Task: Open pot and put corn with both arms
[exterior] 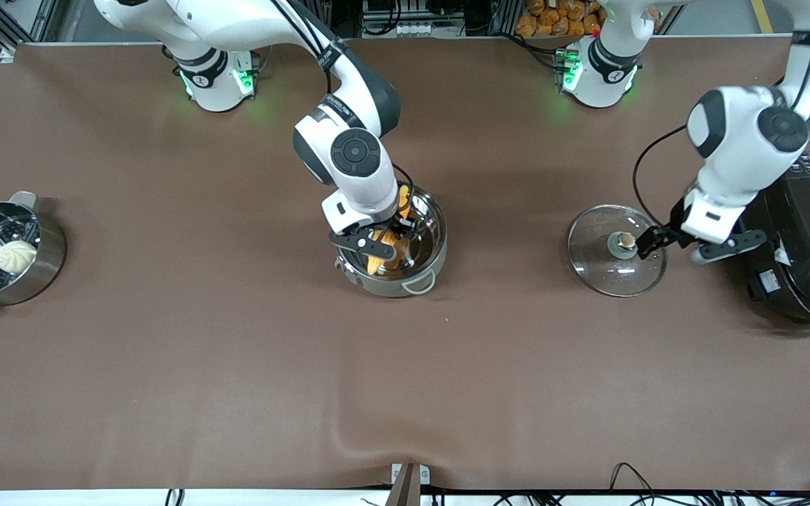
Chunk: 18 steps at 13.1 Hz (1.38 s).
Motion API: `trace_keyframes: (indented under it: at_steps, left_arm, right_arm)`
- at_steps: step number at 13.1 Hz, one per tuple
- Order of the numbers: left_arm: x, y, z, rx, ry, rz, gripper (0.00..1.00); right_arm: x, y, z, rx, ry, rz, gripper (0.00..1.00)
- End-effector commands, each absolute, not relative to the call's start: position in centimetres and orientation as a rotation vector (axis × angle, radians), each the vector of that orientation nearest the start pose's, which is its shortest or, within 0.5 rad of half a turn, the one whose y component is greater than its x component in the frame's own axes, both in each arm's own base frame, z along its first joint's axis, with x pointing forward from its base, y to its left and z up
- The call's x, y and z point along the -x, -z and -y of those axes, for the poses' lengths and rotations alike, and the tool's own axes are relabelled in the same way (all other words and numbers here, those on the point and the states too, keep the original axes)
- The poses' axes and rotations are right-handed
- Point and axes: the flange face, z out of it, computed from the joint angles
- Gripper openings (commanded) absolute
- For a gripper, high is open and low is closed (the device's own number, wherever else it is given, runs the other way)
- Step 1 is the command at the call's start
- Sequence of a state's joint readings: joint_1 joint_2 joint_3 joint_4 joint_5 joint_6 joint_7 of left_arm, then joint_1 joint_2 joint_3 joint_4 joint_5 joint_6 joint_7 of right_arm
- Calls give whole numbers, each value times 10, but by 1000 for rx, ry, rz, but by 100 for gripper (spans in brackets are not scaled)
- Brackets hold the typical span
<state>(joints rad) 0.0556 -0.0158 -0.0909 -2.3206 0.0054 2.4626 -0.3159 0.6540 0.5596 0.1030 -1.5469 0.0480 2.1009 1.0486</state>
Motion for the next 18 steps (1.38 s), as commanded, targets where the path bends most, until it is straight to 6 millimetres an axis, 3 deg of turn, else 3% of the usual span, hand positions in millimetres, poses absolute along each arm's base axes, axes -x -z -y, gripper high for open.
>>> trace_keyframes:
  at_steps: [1, 4, 6, 7, 8, 11, 14, 17, 18]
  left_arm:
    - [-524, -424, 21, 3103, 246, 396, 100]
    - [-537, -501, 29, 3096, 136, 384, 100]
    - [-538, -534, 33, 3093, 84, 371, 100]
    - [-533, -539, 41, 3090, 64, 353, 100]
    - [-530, -545, 50, 3088, 43, 325, 100]
    - [-524, -572, 51, 3091, 92, 292, 100]
    - [-515, -604, 53, 3091, 83, 245, 100]
    - [-524, -637, 54, 3100, 72, 212, 100]
    - [-524, -652, 57, 3111, 91, 166, 100]
  right_arm:
    - [-511, -331, -473, 3045, -103, -536, 100]
    - [-519, -346, -464, 3026, -96, -546, 100]
    - [-530, -387, -438, 3004, -89, -593, 100]
    - [-538, -416, -413, 3003, -87, -616, 100]
    - [-544, -448, -384, 3006, -83, -623, 100]
    - [-554, -540, -277, 3044, -85, -509, 100]
    - [-555, -592, -170, 3077, -103, -347, 100]
    - [-560, -617, -71, 3079, -59, -231, 100]
    - [-560, -621, -51, 3080, -46, -210, 100]
